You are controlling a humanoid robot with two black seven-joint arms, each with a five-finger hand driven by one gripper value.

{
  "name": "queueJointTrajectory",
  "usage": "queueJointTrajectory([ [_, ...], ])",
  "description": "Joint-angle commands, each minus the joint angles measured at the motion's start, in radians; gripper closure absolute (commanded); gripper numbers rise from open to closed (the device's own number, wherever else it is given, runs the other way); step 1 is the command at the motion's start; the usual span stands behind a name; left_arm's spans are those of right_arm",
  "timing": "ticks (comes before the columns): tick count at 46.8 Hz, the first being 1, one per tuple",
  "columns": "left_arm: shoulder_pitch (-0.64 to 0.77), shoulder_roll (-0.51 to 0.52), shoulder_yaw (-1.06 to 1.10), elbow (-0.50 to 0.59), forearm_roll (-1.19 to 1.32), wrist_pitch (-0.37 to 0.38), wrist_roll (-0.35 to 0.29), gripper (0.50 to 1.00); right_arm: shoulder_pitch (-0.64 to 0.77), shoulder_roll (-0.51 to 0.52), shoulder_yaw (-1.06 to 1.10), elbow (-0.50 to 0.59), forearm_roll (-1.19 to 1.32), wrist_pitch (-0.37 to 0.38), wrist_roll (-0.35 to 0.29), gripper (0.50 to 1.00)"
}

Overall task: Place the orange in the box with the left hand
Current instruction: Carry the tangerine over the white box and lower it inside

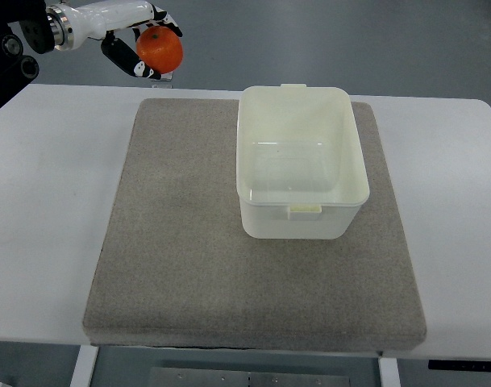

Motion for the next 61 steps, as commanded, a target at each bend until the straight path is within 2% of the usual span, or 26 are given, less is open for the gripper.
queueJointTrajectory([
  [1,-0.018,0.000,-0.002,-0.060,0.000,-0.032,0.002,1.000,0.000,0.000,0.000,0.000,0.000,-0.001,0.000,0.574],
  [9,-0.032,-0.008,-0.002,-0.210,0.008,-0.055,0.003,1.000,0.000,0.000,0.000,0.000,0.000,0.000,0.000,0.574],
  [16,-0.039,-0.055,0.008,-0.273,0.015,-0.065,0.005,1.000,0.000,0.000,0.000,0.000,0.000,0.000,0.000,0.574],
  [35,-0.004,-0.256,0.069,-0.238,0.164,-0.052,0.023,1.000,0.000,0.000,0.000,0.000,0.000,-0.001,0.000,0.574],
  [56,0.083,-0.367,0.070,-0.178,0.338,-0.042,0.026,1.000,0.000,0.000,0.000,0.000,0.000,0.000,0.000,0.574],
  [59,0.085,-0.367,0.070,-0.178,0.339,-0.032,0.026,0.975,0.000,0.000,0.000,0.000,0.000,-0.001,0.000,0.574],
  [61,0.086,-0.367,0.070,-0.178,0.339,-0.029,0.026,0.916,0.000,0.000,0.000,0.000,0.000,-0.001,0.000,0.574],
])
